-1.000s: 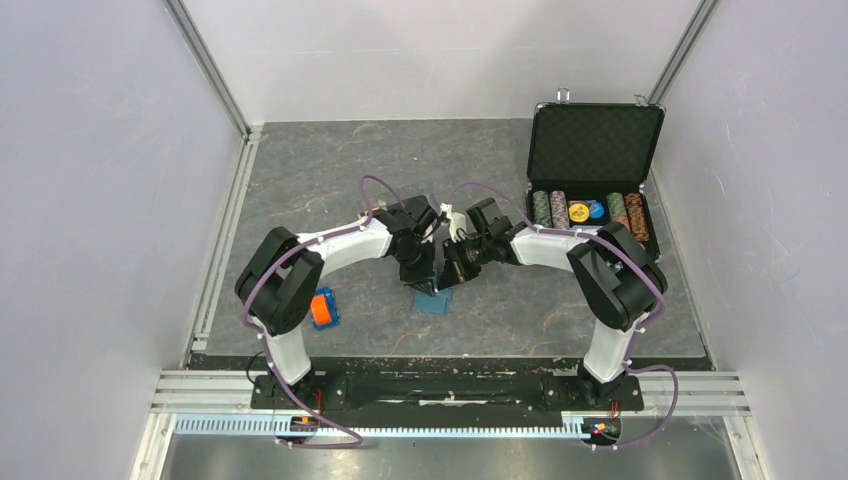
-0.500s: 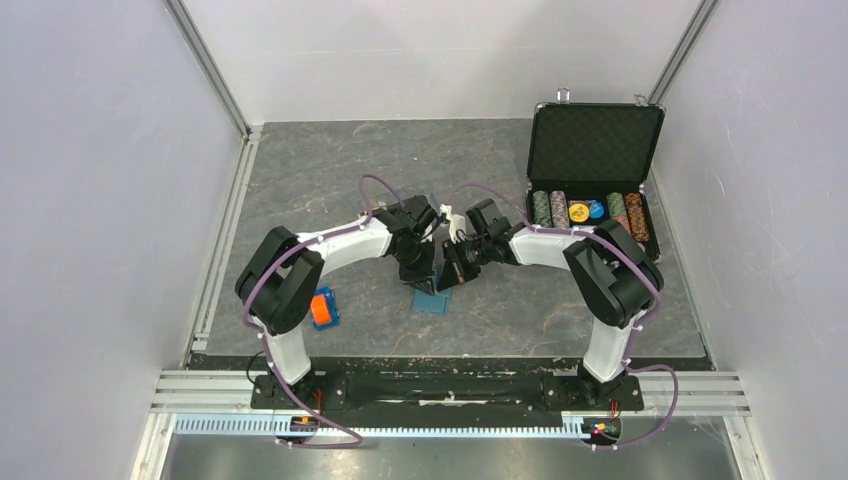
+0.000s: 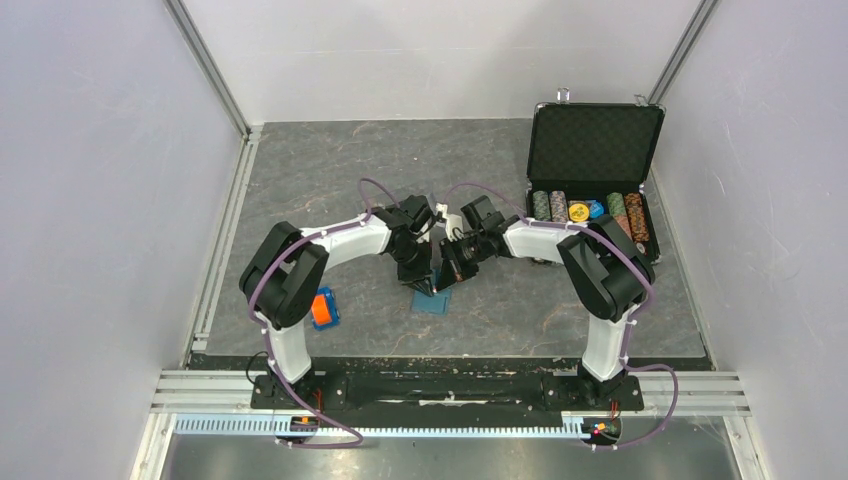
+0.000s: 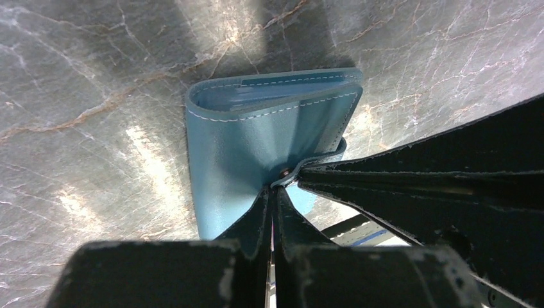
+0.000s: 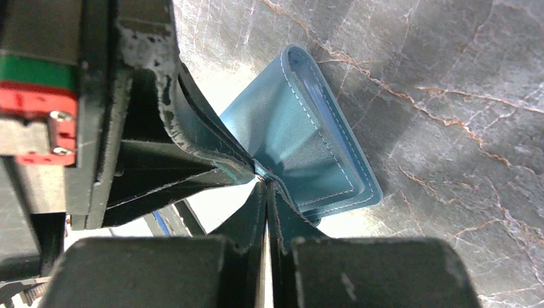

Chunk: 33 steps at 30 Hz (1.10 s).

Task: Put the credit cards into the card holder
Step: Close the card holder at the center of the board.

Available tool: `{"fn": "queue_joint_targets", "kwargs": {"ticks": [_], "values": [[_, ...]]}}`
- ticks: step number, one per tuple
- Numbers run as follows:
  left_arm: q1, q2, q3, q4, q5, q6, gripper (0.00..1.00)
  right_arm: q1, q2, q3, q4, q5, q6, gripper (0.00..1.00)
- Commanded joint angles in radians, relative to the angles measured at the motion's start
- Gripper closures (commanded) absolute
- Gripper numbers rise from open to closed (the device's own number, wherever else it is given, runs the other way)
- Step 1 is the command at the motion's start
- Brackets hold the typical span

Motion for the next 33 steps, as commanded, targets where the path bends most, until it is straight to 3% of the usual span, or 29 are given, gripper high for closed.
{"fn": "queue_joint_targets", "kwargs": {"ticks": [1,5,12,19,33], "values": [[0.009,0.086,-0.048,0.064,-0.078,-0.012,0.98,0.025,0.083,-0.018,-0.1,0.247,-0.07,1.0],[0.029,0.082,-0.062,0.087,-0.06,-0.028,0.98,0.025,0.093,-0.003,-0.122,0.256,-0.074,1.0],[0.033,0.018,-0.07,0.128,-0.006,-0.034,0.98,0.015,0.001,-0.001,-0.041,0.137,-0.045,1.0],[0.032,-0.058,-0.022,0.068,0.002,-0.025,0.98,-0.005,-0.112,-0.016,0.06,0.072,0.019,1.0],[0.033,-0.076,0.046,0.006,-0.002,-0.02,0.98,-0.008,-0.132,-0.021,0.083,0.042,0.03,1.0]]}}
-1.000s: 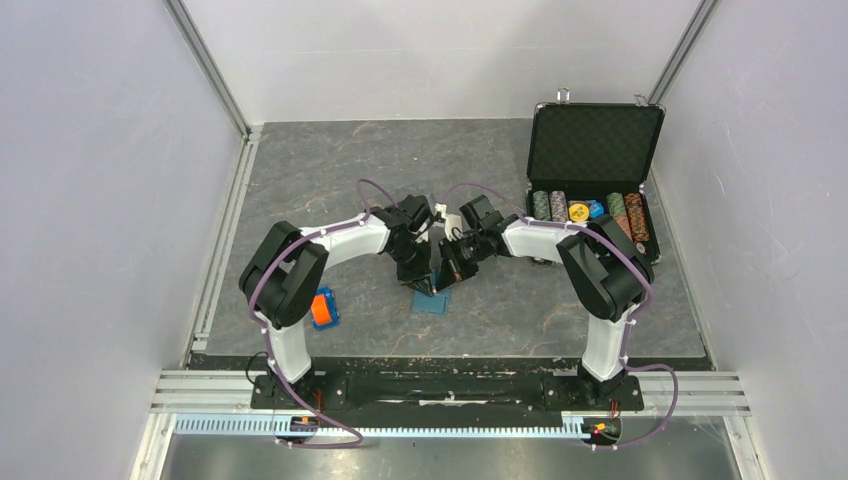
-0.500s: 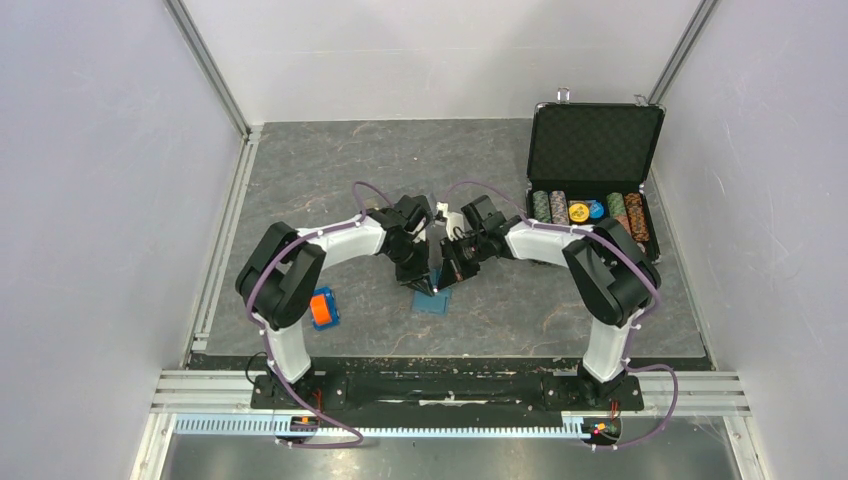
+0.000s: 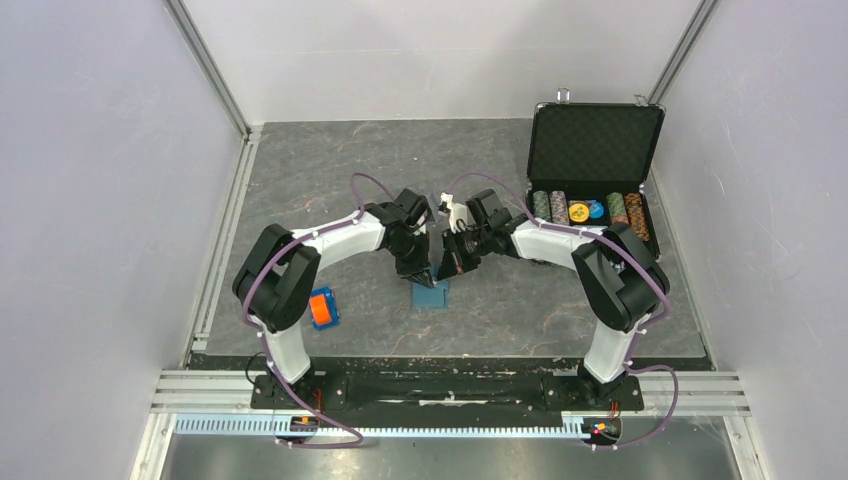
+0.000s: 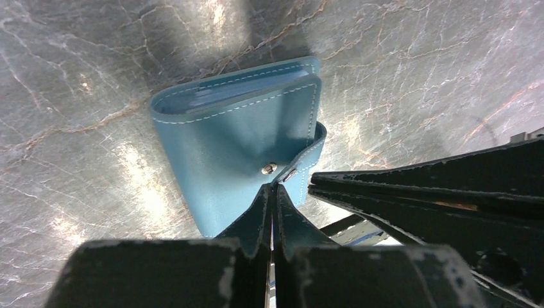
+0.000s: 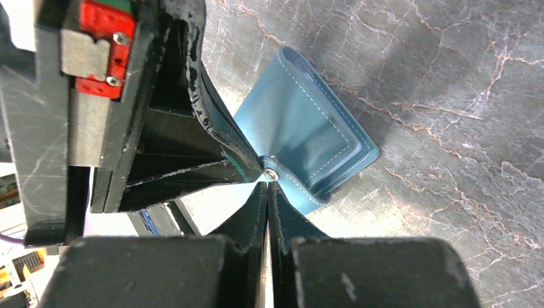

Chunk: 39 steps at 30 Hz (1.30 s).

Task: Put the credit cards into the card holder
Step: Close the card holder at the center of the board.

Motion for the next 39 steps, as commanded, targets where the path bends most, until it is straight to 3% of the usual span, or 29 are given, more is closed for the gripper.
{"fn": "queue_joint_targets", "kwargs": {"ticks": [1,25,39], "values": [[-0.002,-0.032,0.045,-0.011,-0.007,-0.004,0.98,0.0,-0.04,-0.006,0.04,-0.019,0.001,1.0],[-0.002,0.043,-0.011,-0.009,-0.034,0.006,0.98,0.016,0.108,-0.007,0.057,-0.063,0.001,1.0],[-0.002,-0.052,0.048,-0.034,-0.06,0.015,0.98,0.015,0.004,-0.018,0.108,-0.038,0.013,1.0]]}}
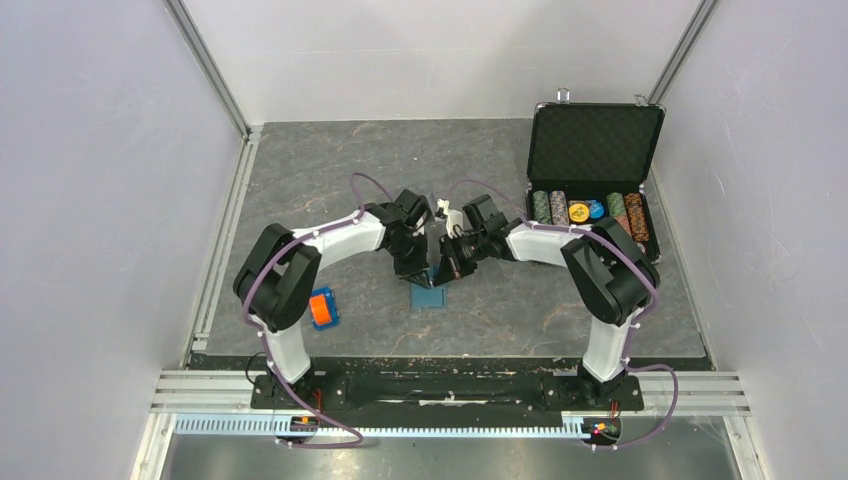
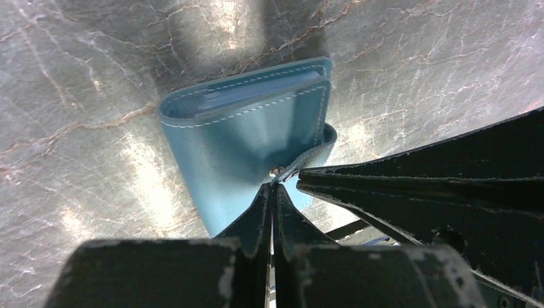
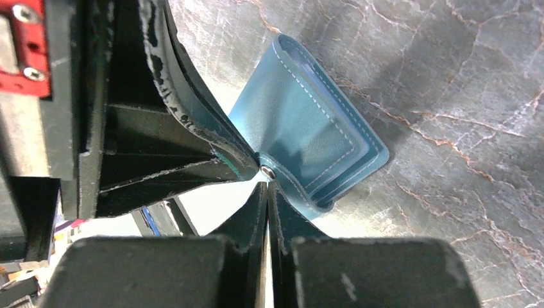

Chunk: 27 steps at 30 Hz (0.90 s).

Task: Put the credit cards into the card holder
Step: Close the card holder at the center of the board.

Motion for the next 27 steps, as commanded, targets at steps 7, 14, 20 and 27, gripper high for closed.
{"fn": "queue_joint_targets", "kwargs": {"ticks": [7,14,20,27], "values": [[-0.002,-0.096,0.026,-0.031,-0.06,0.013,0.98,0.006,-0.097,-0.018,0.095,0.014,0.021,1.0],[-0.002,-0.089,0.009,-0.044,-0.062,0.004,0.98,0.006,-0.073,-0.021,0.105,-0.008,0.033,1.0],[-0.002,-0.072,-0.015,-0.047,-0.076,0.001,0.98,0.007,-0.049,-0.02,0.109,-0.026,0.041,1.0],[-0.002,-0.063,-0.044,-0.039,-0.086,-0.006,0.98,0.013,-0.021,-0.015,0.113,-0.046,0.044,1.0]]}}
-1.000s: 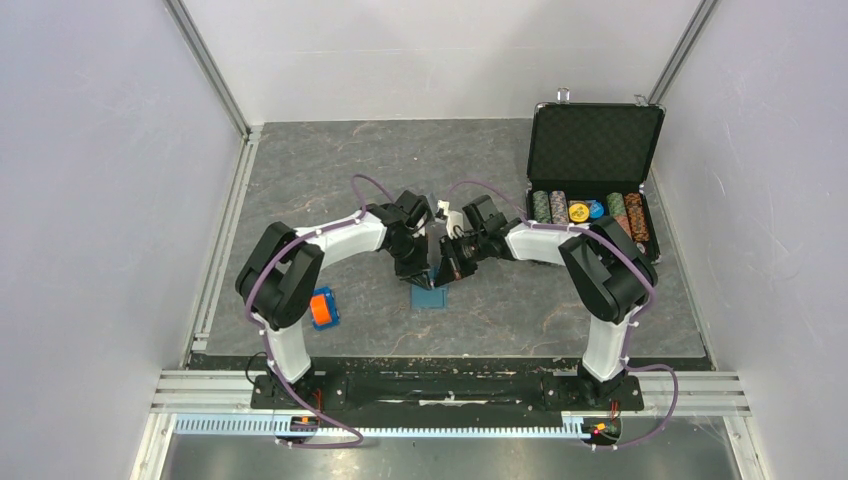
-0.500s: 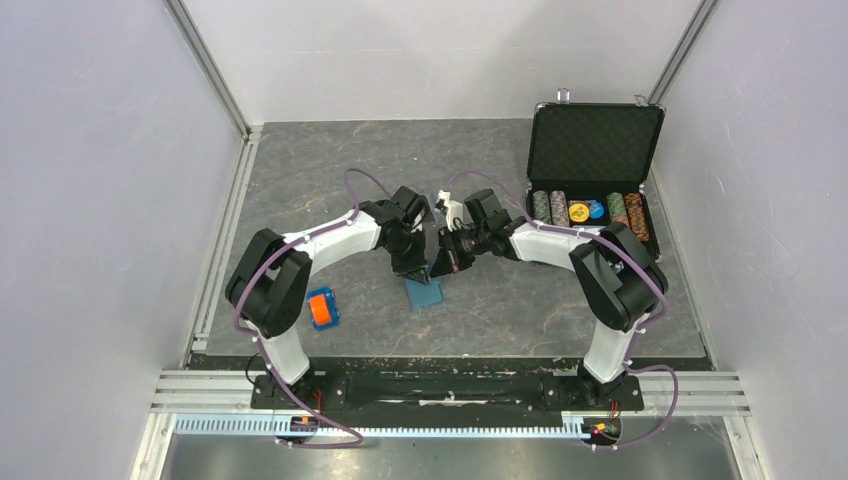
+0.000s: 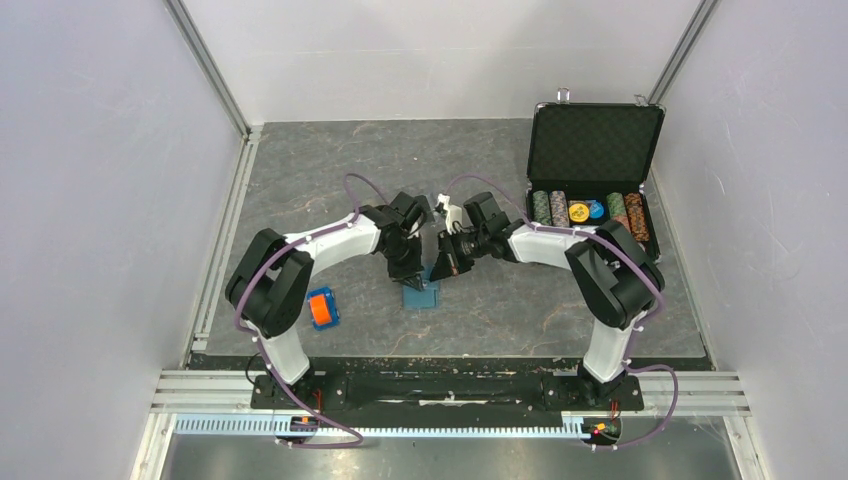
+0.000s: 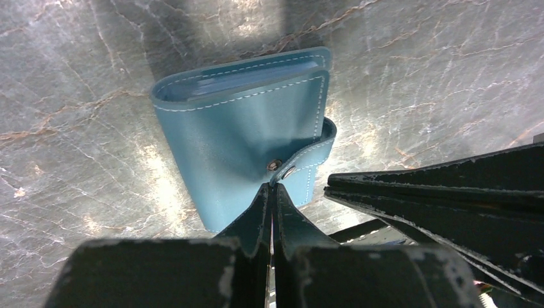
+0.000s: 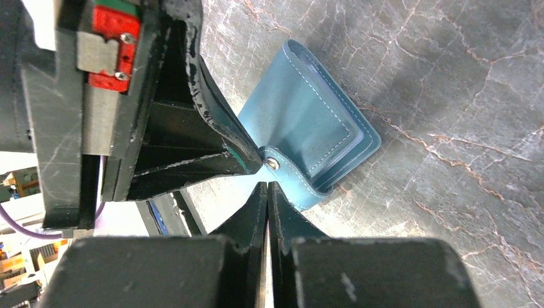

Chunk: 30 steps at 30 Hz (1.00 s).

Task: Put the credit cards into the card holder
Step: Close the card holder at the center of the board.

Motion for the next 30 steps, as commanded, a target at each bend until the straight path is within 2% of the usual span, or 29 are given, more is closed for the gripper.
{"fn": "queue_joint_targets", "kwargs": {"ticks": [1,24,30], "values": [[-0.002,-0.004,-0.016,-0.003,-0.026,-0.007,0.98,0.011,0.03,0.006,0.033,-0.037,0.004,1.0],[0.021,0.039,-0.024,0.005,-0.051,0.008,0.98,0.045,0.122,0.08,0.077,-0.057,0.015,1.0],[0.026,0.05,-0.027,0.008,-0.053,0.01,0.98,0.05,0.153,0.091,0.042,-0.012,-0.023,1.0]]}}
